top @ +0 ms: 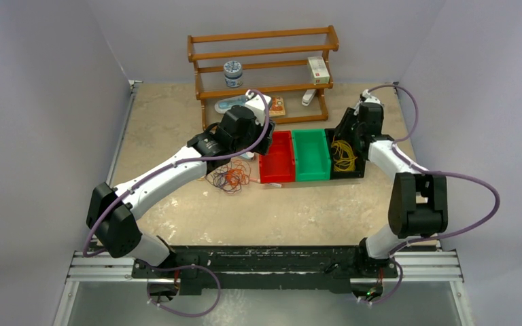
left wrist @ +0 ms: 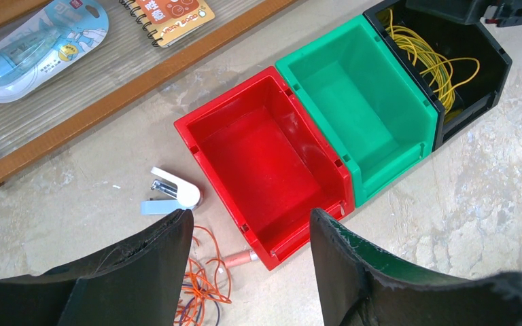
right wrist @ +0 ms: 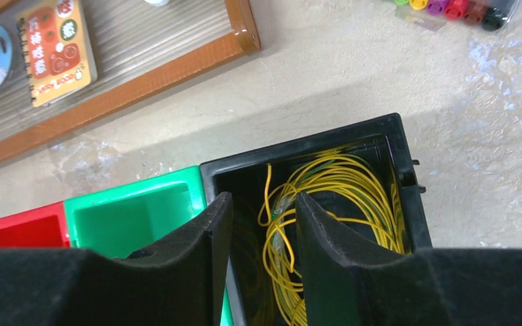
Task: Untangle the cables
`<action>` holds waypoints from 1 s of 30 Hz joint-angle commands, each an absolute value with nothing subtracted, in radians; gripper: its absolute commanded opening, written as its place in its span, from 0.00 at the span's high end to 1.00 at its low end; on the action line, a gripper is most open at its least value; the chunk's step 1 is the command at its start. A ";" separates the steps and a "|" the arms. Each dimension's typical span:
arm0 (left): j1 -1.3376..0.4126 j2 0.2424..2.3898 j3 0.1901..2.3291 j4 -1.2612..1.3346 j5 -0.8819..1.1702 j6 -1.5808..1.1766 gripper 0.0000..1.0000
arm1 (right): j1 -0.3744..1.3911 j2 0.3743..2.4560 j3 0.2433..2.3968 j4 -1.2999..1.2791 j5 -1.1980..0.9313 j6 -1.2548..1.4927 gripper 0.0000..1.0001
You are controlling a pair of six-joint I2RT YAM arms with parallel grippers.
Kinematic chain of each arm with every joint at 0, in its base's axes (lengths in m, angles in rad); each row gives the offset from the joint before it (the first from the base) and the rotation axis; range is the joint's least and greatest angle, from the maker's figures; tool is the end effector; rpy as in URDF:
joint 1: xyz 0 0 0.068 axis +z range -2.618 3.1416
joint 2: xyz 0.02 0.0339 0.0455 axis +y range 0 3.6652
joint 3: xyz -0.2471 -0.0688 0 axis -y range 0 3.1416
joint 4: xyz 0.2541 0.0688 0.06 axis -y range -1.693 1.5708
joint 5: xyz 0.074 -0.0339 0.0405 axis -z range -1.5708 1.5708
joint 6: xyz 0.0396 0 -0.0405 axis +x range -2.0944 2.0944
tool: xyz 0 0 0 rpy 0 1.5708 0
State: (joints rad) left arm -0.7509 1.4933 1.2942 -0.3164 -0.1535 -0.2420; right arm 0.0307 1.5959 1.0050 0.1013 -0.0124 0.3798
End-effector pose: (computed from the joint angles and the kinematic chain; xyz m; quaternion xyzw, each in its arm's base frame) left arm 0.2675 -0.2414 0.3126 0.1795 0.8434 -0.1809 0.4730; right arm 0.3707 0.0119 0.2154 0.1458 0.8449 0.1101 0.5028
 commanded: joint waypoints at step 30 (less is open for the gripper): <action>-0.749 1.488 1.308 -0.282 -0.124 -0.242 0.38 | 0.029 1.231 0.770 -0.169 0.048 0.528 0.57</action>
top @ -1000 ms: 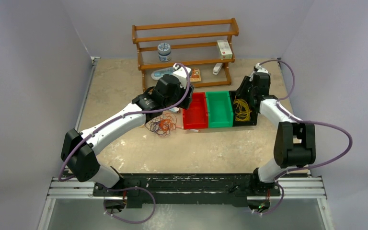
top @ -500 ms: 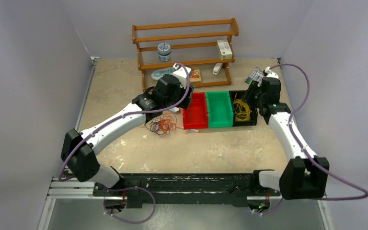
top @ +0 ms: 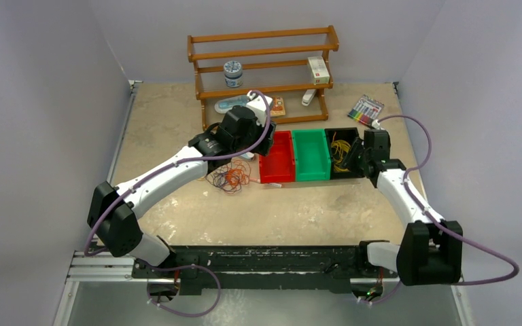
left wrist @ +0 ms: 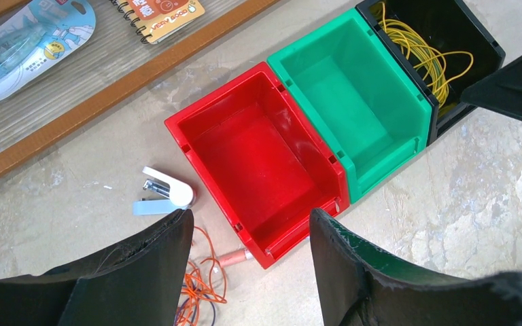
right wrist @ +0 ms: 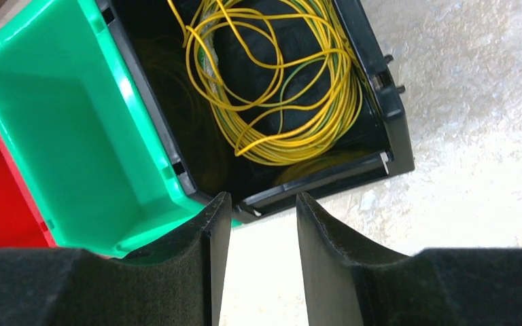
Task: Untangle the cables
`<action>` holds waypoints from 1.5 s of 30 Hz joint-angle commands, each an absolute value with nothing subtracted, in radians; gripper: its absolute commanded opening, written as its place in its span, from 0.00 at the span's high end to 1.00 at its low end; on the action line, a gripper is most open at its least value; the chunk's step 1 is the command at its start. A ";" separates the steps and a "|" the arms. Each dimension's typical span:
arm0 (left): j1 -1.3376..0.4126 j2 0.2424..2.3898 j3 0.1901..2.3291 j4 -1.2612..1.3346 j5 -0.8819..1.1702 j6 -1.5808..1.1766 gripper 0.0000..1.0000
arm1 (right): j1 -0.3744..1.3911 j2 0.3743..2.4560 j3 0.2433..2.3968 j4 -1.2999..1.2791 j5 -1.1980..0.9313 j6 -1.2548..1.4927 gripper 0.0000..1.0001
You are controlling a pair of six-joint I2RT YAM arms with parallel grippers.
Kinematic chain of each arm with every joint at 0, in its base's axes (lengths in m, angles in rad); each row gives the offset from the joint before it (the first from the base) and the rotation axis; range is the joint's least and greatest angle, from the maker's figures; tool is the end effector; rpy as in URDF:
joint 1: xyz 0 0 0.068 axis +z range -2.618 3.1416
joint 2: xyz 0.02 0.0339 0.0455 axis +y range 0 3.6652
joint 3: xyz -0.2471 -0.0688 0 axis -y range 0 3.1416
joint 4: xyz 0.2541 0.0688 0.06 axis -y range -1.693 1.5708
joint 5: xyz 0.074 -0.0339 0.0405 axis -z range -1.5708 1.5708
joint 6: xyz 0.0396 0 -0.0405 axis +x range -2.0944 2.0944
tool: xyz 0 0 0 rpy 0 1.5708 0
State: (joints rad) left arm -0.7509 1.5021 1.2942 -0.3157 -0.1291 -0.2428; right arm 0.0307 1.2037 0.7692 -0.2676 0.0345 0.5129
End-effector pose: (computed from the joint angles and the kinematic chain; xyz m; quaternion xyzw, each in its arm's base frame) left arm 0.2682 -0.2434 0.3096 0.1860 0.8446 -0.1887 0.4653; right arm 0.2737 0.0070 0.2182 0.2236 0.8790 0.0979 0.4095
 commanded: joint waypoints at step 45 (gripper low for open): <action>-0.752 1.477 1.305 -0.288 -0.156 -0.233 0.38 | 0.029 1.283 0.883 -0.133 0.102 0.409 0.55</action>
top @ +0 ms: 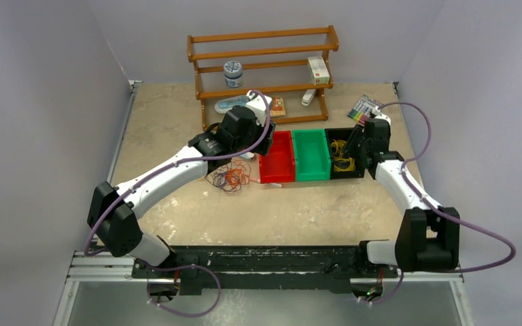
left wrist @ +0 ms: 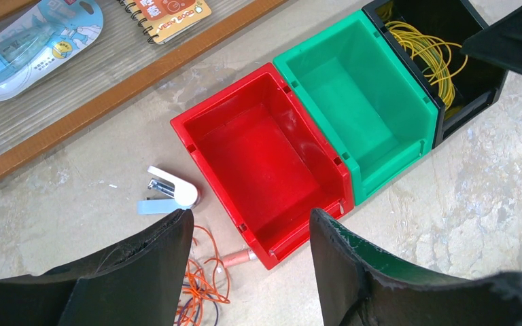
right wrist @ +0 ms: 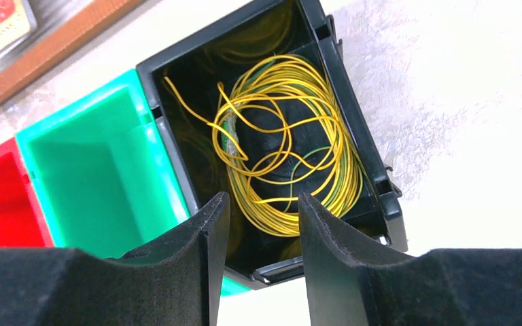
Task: Untangle the cables
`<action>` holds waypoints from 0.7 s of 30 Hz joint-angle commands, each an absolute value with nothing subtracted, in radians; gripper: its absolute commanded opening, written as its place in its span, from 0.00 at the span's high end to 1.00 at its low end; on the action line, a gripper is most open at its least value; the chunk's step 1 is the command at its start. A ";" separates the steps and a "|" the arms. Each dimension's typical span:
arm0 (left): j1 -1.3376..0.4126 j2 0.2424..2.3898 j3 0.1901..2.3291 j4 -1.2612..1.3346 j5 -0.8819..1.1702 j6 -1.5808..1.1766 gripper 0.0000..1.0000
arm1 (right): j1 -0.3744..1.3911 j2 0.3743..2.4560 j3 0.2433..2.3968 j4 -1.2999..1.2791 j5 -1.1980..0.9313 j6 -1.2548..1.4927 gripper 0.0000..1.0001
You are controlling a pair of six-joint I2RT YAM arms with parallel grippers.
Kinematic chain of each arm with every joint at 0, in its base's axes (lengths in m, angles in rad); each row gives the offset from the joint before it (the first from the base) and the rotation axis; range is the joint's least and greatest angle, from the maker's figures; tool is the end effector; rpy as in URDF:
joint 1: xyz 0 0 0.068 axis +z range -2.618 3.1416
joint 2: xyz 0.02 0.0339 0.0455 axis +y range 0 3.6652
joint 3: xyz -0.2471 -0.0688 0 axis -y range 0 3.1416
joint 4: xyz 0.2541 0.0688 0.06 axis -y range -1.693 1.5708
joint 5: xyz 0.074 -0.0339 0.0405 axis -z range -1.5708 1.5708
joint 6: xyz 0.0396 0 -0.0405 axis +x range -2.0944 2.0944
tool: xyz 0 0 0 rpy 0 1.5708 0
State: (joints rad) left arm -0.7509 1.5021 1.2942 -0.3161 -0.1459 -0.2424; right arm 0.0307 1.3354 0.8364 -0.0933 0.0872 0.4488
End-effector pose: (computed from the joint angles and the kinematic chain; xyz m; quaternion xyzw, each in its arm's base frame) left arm 0.2686 -0.2428 0.3096 0.1820 0.8452 -0.1820 0.4683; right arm 0.3083 0.0060 0.2215 0.2030 0.8584 0.0741 0.4652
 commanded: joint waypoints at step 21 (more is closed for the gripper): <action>-0.752 1.476 1.307 -0.288 -0.150 -0.235 0.38 | 0.033 1.401 0.865 -0.050 -0.286 0.225 0.34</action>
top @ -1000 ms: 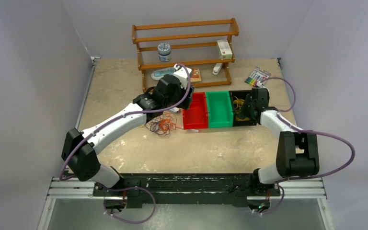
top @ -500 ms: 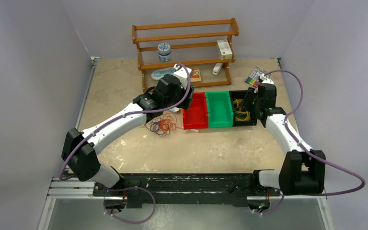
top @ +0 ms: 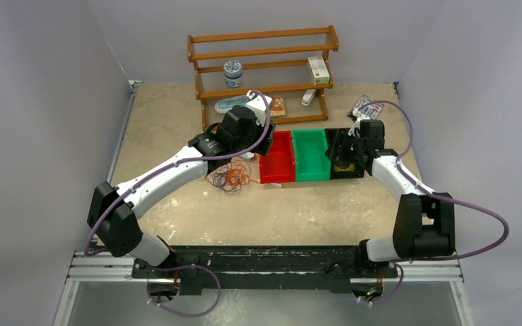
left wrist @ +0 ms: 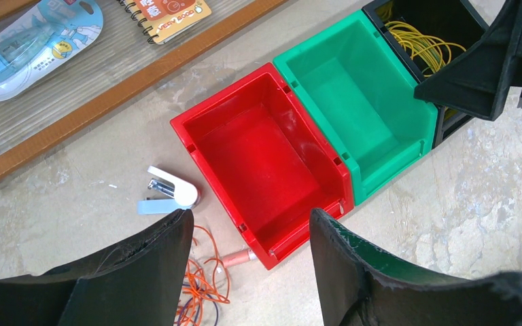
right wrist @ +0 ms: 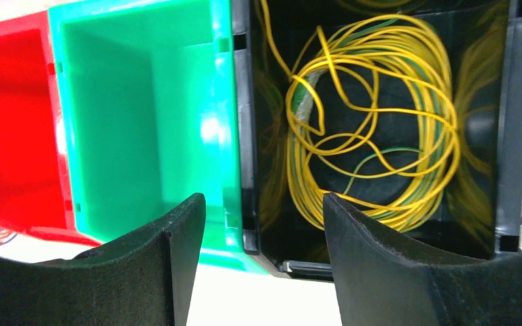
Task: Untangle the cables
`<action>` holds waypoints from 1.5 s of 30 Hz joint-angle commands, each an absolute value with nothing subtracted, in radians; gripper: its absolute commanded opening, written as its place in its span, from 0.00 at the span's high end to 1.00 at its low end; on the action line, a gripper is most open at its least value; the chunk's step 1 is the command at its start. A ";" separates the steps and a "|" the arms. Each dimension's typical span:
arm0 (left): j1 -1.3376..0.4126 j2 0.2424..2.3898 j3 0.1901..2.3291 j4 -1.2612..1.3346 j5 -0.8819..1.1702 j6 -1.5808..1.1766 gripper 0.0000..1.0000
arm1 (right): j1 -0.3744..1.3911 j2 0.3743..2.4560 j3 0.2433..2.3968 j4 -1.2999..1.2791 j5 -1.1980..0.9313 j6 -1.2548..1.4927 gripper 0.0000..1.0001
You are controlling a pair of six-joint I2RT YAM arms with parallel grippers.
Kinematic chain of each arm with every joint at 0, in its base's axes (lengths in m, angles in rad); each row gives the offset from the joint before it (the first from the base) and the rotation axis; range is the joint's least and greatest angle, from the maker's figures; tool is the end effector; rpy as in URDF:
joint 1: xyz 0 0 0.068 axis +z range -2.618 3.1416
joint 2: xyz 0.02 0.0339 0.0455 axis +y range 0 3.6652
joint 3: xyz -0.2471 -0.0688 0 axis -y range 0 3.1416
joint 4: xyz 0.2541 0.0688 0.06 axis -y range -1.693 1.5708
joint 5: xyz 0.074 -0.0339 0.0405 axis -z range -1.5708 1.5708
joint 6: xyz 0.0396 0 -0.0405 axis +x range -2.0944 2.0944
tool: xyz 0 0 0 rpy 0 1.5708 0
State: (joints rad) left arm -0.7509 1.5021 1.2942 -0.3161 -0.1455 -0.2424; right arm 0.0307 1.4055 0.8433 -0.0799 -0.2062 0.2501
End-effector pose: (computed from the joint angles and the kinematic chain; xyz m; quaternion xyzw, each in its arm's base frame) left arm 0.2686 -0.2428 0.3096 0.1821 0.8452 -0.1822 0.4683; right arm 0.3162 0.0178 0.2050 0.0516 0.8891 0.1535 0.4282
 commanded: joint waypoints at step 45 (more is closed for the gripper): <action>-0.603 1.325 0.999 -0.384 -0.529 -0.555 0.33 | 0.198 1.185 0.855 0.039 -0.152 0.271 0.36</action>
